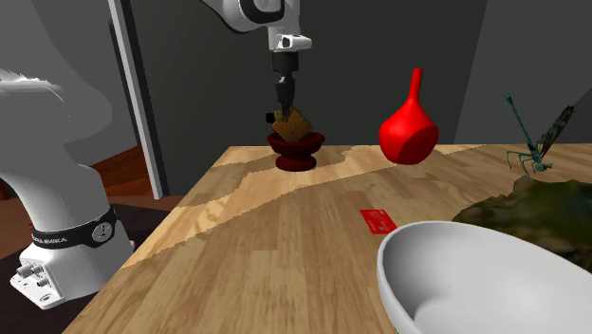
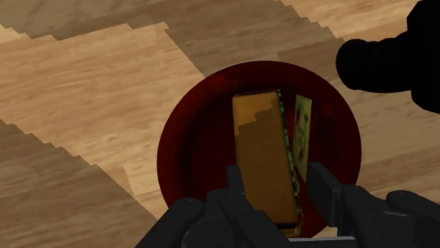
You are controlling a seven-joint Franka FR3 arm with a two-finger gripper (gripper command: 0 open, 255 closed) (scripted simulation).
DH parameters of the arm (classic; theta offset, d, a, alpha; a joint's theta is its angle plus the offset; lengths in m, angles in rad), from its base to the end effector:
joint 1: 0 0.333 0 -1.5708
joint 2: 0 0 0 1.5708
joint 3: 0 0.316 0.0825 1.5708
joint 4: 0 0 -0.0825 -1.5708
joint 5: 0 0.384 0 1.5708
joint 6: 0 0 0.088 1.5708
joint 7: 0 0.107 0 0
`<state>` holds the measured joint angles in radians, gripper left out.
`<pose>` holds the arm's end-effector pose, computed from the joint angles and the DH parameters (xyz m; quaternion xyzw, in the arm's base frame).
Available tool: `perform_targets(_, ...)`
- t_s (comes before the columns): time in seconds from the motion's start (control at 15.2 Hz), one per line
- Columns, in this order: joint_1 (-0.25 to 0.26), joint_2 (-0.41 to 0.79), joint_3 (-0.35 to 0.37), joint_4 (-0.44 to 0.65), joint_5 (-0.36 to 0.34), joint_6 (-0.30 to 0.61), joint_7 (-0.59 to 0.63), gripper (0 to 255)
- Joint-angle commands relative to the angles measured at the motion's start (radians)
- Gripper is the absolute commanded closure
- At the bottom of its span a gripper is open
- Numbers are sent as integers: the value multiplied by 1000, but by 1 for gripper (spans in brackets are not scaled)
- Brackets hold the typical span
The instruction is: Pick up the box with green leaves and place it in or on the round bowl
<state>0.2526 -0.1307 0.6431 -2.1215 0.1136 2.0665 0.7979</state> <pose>0.3169 0.4181 0.4617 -0.9994 -0.0221 -0.0085 0.0270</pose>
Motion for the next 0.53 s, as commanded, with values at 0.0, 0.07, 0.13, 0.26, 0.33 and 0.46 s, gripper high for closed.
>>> perform_targets(0.0,0,0,0,0,0,1,0,255)
perform_targets(0.07,0,0,0,0,0,1,0,255)
perform_targets(0.13,0,0,0,0,0,1,0,255)
perform_targets(0.26,0,0,0,0,0,1,0,0)
perform_targets(0.33,0,0,0,0,0,1,0,0)
perform_targets(0.46,0,0,0,0,0,1,0,0)
